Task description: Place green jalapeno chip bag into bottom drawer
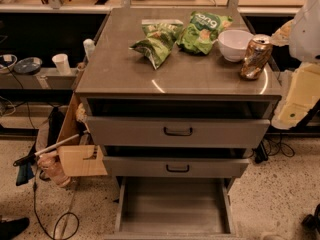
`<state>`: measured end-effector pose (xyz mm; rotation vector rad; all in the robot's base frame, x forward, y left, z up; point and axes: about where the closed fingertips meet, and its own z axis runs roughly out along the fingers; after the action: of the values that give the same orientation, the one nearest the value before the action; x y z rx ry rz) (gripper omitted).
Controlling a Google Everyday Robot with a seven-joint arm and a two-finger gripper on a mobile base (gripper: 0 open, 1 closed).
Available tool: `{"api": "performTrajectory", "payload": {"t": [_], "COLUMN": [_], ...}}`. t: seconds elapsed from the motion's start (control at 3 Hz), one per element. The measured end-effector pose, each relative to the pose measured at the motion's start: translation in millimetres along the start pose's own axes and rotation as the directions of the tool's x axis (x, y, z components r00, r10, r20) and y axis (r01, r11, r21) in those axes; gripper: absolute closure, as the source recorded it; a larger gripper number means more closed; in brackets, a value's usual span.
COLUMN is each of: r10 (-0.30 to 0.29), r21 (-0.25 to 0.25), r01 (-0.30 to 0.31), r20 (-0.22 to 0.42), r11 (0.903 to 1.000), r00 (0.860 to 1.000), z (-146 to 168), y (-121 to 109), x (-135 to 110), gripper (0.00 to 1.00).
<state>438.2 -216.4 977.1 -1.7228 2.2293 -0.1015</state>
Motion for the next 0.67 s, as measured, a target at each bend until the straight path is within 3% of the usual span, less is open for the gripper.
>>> {"api": "performTrajectory", "payload": {"t": [0.67], "r10": [-0.013], "r21": [0.024], "r01": [0.013], "r20": [0.003], "r11": [0.9996], "r00": [1.000], "z": [-2], "y": [-11], "x": [-6], "gripper": [0.00]}}
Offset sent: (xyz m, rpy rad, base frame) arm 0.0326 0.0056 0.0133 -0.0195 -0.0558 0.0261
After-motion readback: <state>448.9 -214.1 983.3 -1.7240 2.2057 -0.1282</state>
